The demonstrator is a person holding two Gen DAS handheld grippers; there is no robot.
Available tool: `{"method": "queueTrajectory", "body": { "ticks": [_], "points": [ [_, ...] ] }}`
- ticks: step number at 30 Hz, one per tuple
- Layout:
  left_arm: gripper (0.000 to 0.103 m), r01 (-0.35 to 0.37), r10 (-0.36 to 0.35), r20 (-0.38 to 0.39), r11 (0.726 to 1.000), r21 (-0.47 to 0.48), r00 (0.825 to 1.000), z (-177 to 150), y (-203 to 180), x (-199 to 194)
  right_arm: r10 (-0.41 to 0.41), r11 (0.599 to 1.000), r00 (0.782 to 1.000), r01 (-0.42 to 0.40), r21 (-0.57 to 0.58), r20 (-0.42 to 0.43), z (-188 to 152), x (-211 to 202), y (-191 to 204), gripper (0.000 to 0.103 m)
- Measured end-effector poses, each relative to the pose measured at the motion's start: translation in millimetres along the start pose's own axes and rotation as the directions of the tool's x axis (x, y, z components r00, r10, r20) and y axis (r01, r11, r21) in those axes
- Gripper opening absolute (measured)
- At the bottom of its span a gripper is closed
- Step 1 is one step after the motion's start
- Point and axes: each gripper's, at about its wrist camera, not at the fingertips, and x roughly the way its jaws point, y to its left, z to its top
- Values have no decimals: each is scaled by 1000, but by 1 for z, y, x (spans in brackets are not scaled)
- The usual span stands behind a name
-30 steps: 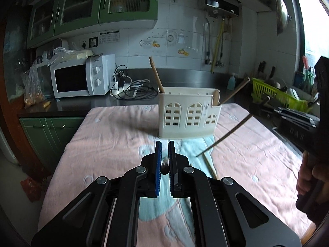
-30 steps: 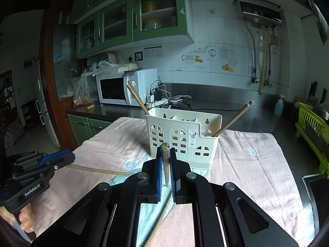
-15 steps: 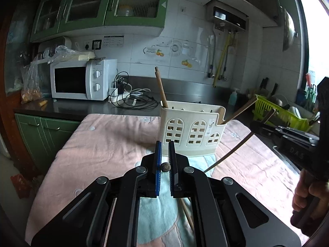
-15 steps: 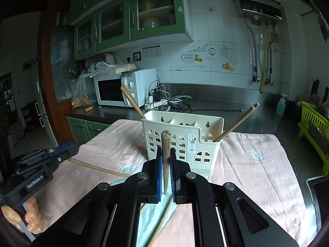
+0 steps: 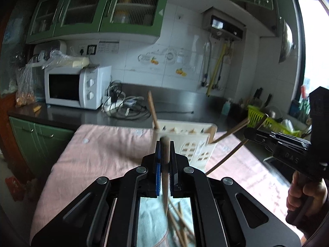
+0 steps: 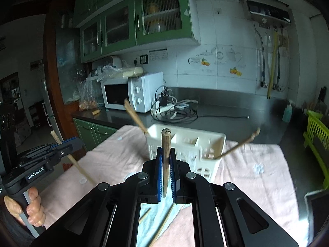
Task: Organize utensils
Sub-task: 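Lower both chopsticks into the white holder and open both tools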
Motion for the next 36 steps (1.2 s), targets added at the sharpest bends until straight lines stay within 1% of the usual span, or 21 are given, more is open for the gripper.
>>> {"method": "queueTrajectory", "body": {
  "ticks": [7,9,12,15,20,23,25,28,31,36],
  "points": [
    [4,42,-43,62,999,27,997,41,-19,-5,38,999,999,-38,-23,-9,59,-24,-24,7],
    [5,40,-44,101,998,41,994,58,-27,-5,35,999,999,-35,-23,4,71,-31,-32,7],
    [4,48,-55,154,998,51,987,82,-37,-4,7,1000,999,-5,-30,38,89,-38,-41,7],
    [5,36,-52,211,996,78,976,108,-49,2,-40,998,997,43,-48,59,101,-37,-48,7],
    [4,-12,-13,273,996,89,962,137,-58,28,-91,993,994,95,-66,57,106,-18,-60,7],
    [5,-44,15,276,994,99,961,143,-59,53,-96,993,995,98,-66,41,103,-1,-67,7],
    [5,-59,33,259,994,93,965,142,-57,74,-93,993,995,95,-63,28,101,9,-70,7],
    [5,-71,55,211,995,68,976,138,-48,104,-88,995,996,88,-55,2,96,25,-76,7],
    [5,-67,60,156,997,42,986,130,-38,129,-83,995,996,81,-51,-20,91,40,-80,7],
    [5,-81,78,91,996,23,993,114,-27,152,-73,997,996,71,-35,-50,81,56,-85,7]
  ]
}}
